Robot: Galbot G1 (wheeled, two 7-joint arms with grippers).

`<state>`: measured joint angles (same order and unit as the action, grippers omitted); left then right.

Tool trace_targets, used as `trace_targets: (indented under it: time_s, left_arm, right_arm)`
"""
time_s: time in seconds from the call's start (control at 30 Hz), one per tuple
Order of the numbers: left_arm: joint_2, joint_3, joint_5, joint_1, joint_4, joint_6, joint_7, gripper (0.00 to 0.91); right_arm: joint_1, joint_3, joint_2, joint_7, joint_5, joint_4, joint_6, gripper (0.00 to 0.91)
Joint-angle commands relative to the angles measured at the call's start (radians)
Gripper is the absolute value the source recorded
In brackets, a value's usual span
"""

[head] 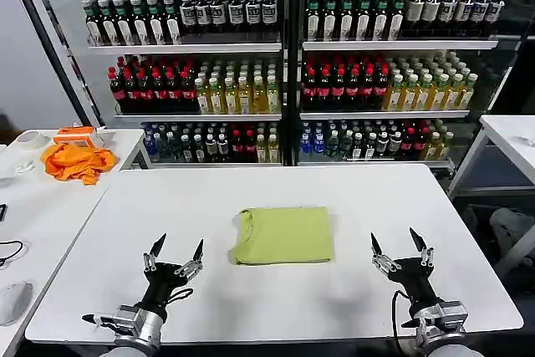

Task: Fold and organize the clothes.

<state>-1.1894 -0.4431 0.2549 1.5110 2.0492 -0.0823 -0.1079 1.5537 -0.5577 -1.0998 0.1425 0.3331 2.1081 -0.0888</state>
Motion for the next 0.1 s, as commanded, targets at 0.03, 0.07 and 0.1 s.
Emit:
trace_targets:
  time_s: [0.03, 0.07, 0.1]
  left_arm:
    - [-0.003, -0.005, -0.004, 0.018, 0.019, -0.005, 0.004, 0.907]
    - [-0.002, -0.007, -0.003, 0.020, 0.022, -0.002, 0.003, 0.907]
    - [-0.002, -0.009, -0.002, 0.023, 0.022, 0.001, 0.003, 0.907]
  right_arm:
    - [-0.010, -0.003, -0.012, 0.024, 0.071, 0.012, -0.037, 0.907]
    - [-0.014, -0.004, -0.015, 0.031, 0.138, 0.013, -0.066, 0.907]
    - [-0.016, -0.004, -0.016, 0.032, 0.163, 0.013, -0.071, 0.907]
